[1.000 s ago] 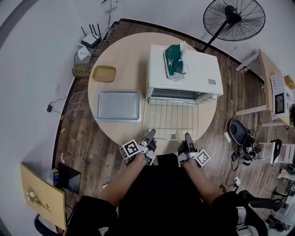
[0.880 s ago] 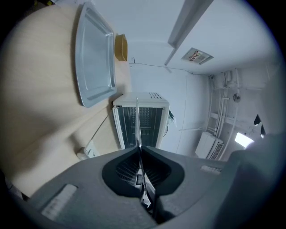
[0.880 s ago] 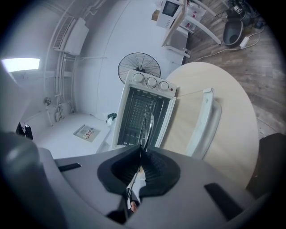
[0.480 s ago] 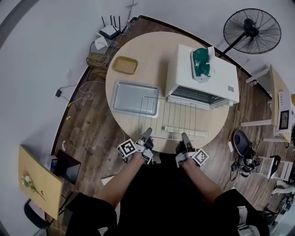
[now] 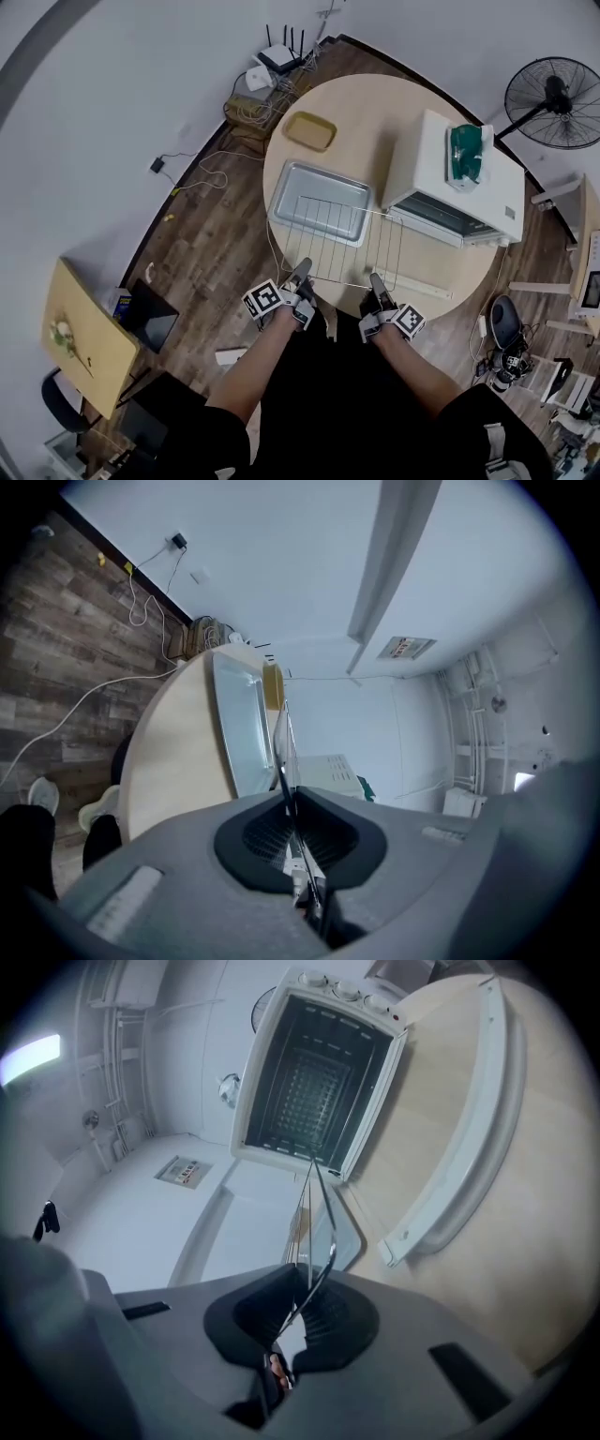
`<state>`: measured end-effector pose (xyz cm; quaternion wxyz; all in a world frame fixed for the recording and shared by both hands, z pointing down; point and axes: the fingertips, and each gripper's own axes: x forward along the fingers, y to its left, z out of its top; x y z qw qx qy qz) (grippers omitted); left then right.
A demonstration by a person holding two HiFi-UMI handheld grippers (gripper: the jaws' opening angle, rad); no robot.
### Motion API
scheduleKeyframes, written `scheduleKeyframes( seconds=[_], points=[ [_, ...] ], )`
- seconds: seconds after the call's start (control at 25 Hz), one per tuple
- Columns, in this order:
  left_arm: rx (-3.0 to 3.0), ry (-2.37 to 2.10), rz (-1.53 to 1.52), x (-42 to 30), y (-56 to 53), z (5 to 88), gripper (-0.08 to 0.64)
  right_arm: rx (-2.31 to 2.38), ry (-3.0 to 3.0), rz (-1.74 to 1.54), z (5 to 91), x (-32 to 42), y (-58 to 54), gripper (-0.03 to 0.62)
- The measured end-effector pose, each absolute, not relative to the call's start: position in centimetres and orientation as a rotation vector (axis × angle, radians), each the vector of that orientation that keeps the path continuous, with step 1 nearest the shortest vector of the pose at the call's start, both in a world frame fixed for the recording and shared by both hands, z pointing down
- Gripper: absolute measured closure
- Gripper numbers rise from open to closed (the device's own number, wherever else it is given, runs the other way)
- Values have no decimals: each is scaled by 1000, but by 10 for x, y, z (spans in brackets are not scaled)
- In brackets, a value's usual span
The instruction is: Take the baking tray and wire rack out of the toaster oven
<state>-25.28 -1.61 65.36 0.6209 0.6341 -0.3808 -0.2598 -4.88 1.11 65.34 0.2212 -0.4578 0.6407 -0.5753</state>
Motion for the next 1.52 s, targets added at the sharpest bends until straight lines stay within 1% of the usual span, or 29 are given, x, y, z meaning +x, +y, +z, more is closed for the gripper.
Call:
scheduleKeyframes(
  seconds=[0.24, 0.48, 0.92, 1.12, 1.28, 1.52],
  points=[
    [1459, -923, -567, -283, -34, 668, 540, -1259, 1793, -1643, 670, -78, -7, 589],
    [1484, -969, -499, -299, -70, 671, 540, -1240, 1740, -1683, 680, -96, -39, 588],
    [1465, -992, -427, -311, -138, 692, 540, -1271, 1625, -1778, 699, -115, -98, 586],
    [1432, -1017, -396, -308, -157, 705, 540, -1308, 1624, -1806, 710, -111, -119, 586],
    [1447, -1031, -346, -308, -166, 714, 540, -1285, 1599, -1888, 722, -115, -122, 586],
    [1445, -1099, -275, -309, -168, 723, 531, -1263, 1732, -1991, 734, -123, -116, 575]
  ],
)
